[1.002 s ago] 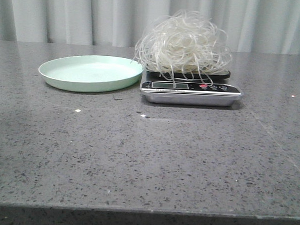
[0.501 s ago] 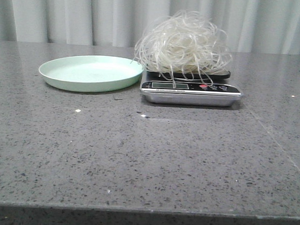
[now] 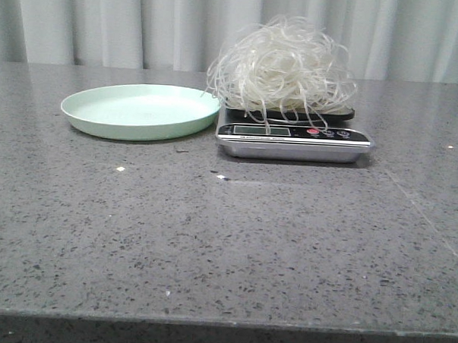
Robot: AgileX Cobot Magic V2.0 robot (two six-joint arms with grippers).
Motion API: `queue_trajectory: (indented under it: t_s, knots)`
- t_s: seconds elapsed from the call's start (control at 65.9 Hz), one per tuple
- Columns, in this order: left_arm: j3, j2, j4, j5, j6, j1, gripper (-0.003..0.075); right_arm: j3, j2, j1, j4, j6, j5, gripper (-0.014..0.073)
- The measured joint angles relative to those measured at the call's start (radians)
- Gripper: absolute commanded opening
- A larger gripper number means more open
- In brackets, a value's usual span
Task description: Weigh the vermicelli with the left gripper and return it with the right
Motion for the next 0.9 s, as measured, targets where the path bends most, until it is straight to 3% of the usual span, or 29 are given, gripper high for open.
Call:
queue_trajectory:
  t_s: [0.258, 0.516, 0.622, 0.744, 0.789, 0.896]
  knots:
    - [0.000, 0.000, -0.002, -0.013, 0.000, 0.000, 0.0127, -0.316, 0.376, 0.000, 0.002, 0.000, 0.222, 0.0188]
    - [0.000, 0.000, -0.002, -0.014, 0.000, 0.000, 0.0127, -0.346, 0.476, 0.071, 0.009, 0.000, 0.287, 0.0203]
    - [0.000, 0.000, -0.002, -0.014, 0.000, 0.000, 0.0127, -0.391, 0.507, 0.124, 0.014, 0.000, 0.338, 0.0332]
    - [0.000, 0.000, -0.002, -0.014, 0.000, 0.000, 0.0127, -0.508, 0.619, 0.210, 0.014, 0.000, 0.445, 0.0582]
    - [0.000, 0.000, -0.002, -0.014, 0.000, 0.000, 0.0127, -0.570, 0.662, 0.241, 0.014, 0.000, 0.479, 0.0622]
    - [0.000, 0.000, -0.002, -0.014, 0.000, 0.000, 0.0127, -0.711, 0.783, 0.323, 0.022, 0.000, 0.543, 0.0603]
